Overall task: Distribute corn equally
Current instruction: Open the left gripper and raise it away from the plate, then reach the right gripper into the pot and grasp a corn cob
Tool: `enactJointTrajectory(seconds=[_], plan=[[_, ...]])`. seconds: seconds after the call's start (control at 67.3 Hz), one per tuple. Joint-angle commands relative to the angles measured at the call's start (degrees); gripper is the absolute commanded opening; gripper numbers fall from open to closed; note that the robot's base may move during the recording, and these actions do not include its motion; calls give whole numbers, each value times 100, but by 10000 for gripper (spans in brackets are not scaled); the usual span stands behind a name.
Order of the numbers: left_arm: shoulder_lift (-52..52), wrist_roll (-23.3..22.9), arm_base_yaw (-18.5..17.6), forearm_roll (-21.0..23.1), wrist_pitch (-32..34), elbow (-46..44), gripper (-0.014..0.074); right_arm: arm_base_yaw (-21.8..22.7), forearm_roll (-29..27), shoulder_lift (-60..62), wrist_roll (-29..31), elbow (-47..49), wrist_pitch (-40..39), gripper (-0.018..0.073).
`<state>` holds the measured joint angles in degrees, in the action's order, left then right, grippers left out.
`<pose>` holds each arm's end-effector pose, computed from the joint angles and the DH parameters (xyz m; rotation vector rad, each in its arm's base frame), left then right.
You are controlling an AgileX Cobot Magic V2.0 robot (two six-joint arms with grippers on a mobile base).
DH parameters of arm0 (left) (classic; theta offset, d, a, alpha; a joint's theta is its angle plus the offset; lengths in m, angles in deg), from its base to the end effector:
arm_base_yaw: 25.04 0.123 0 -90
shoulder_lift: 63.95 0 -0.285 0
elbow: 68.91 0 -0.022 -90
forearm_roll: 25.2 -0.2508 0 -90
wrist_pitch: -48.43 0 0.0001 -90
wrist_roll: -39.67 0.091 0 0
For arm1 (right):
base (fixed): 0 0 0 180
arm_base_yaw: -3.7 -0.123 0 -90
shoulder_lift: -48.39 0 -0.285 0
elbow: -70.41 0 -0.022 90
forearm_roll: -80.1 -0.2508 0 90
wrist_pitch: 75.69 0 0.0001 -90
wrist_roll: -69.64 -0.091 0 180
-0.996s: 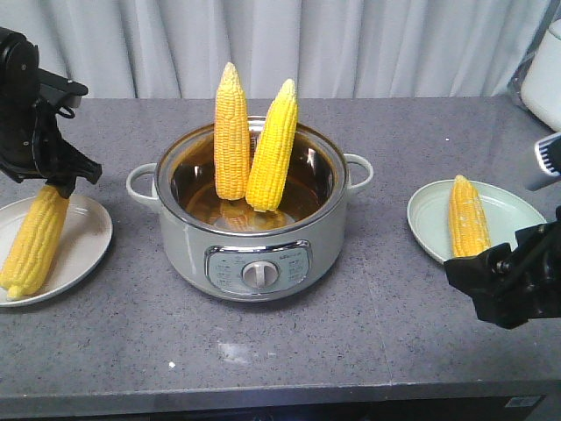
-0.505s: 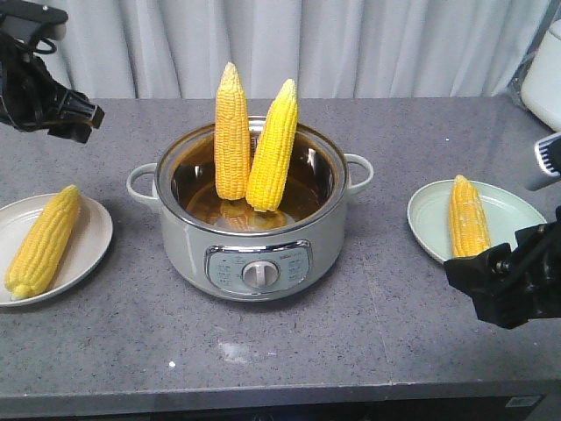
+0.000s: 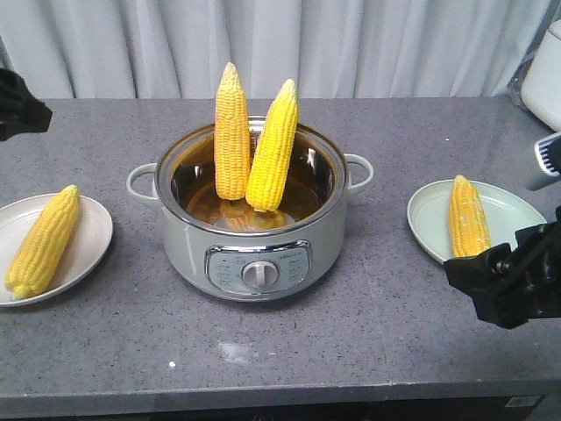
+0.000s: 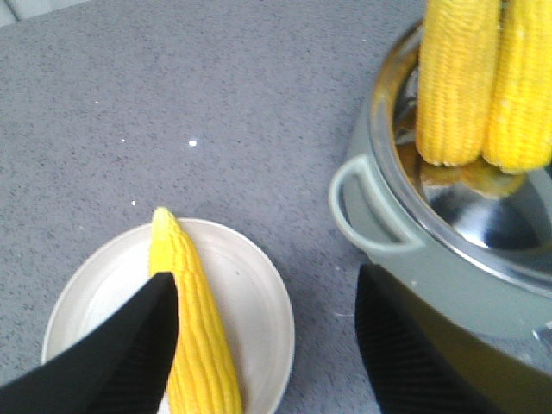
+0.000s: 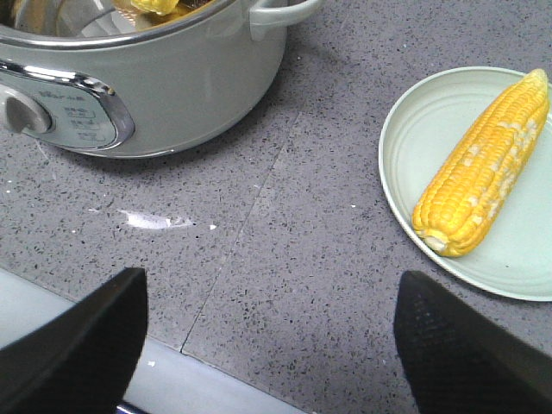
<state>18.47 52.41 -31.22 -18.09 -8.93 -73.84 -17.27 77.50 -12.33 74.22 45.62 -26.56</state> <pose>0.2642 -0.0382 0.4176 0.3585 2.3193 -0.0994 0.1610 0.0650 0.3492 -0.5036 2.3028 0.1949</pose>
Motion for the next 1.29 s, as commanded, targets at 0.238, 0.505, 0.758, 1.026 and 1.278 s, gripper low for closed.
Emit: enactJointTrajectory(seconds=[0.238, 0.505, 0.758, 1.026, 1.278], plan=[[-1920, 42, -20, 340, 1301, 1893, 421, -6, -2, 48, 34, 142, -317, 557], [-2582, 42, -20, 629, 1595, 2577, 421, -6, -210, 43, 34, 147, -562, 557], [-2562, 42, -20, 629, 1616, 2584, 421, -6, -741, -654, 334, 909, -587, 569], [-2562, 42, -20, 629, 1616, 2584, 421, -6, -2277, -1947, 1806, 2016, -479, 592], [-2562, 42, -20, 629, 1616, 2584, 421, -6, -2558, -3131, 2044, 3032, -309, 564]])
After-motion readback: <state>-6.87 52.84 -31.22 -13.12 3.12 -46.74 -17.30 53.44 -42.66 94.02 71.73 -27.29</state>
